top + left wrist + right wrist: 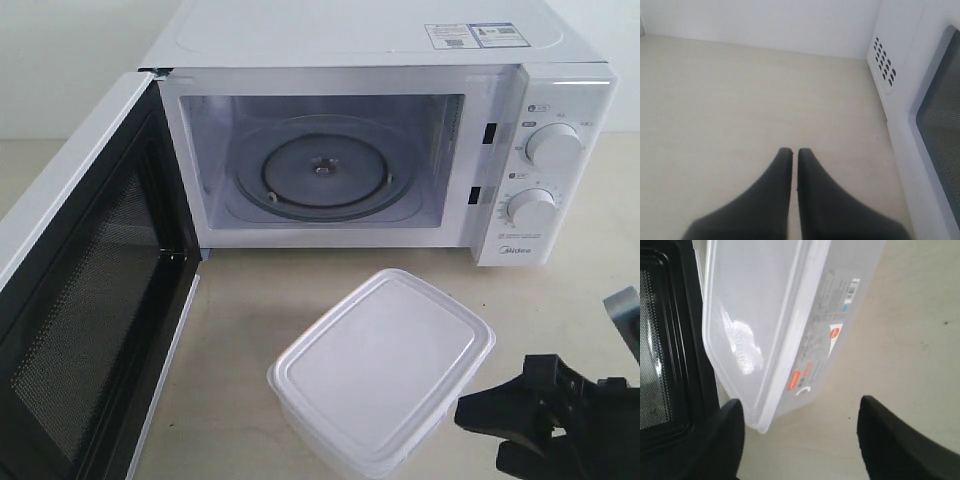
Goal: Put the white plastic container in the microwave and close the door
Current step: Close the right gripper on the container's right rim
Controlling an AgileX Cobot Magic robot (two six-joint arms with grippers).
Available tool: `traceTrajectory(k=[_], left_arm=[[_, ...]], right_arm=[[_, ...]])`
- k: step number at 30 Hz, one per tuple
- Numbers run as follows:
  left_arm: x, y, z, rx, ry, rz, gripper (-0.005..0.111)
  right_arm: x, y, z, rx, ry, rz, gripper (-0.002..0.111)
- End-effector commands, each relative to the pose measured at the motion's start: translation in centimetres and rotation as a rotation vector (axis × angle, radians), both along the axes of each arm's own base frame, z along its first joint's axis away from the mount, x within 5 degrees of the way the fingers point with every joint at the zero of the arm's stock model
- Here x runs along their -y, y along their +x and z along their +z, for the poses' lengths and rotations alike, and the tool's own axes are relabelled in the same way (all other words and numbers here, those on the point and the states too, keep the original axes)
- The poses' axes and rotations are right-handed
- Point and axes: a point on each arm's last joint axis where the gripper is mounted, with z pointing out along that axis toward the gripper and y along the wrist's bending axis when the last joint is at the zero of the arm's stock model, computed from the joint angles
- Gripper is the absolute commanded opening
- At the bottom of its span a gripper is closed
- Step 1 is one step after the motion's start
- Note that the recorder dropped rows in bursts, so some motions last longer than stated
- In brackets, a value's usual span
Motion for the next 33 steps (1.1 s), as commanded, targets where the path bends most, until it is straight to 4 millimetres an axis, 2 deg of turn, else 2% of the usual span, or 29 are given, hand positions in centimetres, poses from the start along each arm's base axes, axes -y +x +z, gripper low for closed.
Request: traceTrajectory(k=[1, 6, 10, 18, 22, 33], left_arm=[[0.0, 0.0, -0.1, 0.004, -0.006, -0.003, 0.004], [0.0, 0.0, -0.1, 0.004, -0.006, -0.003, 0.004], [0.0, 0.0, -0.1, 0.004, -0.006, -0.003, 0.004], [0.0, 0.0, -0.1, 0.004, -0.006, -0.003, 0.004], [0.0, 0.0, -0.1, 0.004, -0.006, -0.003, 0.004], [0.0, 0.0, -0.1, 0.004, -0.006, -0.003, 0.004]], right_arm=[[0.4, 1.0, 0.1, -0.057, -0.004, -0.093, 0.048], [0.8, 1.2, -0.2, -0.120, -0.028, -0.174, 0.048], [0.0, 1.8, 0.2, -0.163, -0.007, -0.202, 0.048], [-2.6, 2.9, 1.0, -0.184, -0.103, -0.242, 0.048], [-3.4, 3.6, 1.5, -0.180, -0.143, -0.328, 0.048], [-4.6, 3.3, 1.6, -0.169, -0.202, -0.398, 0.048]])
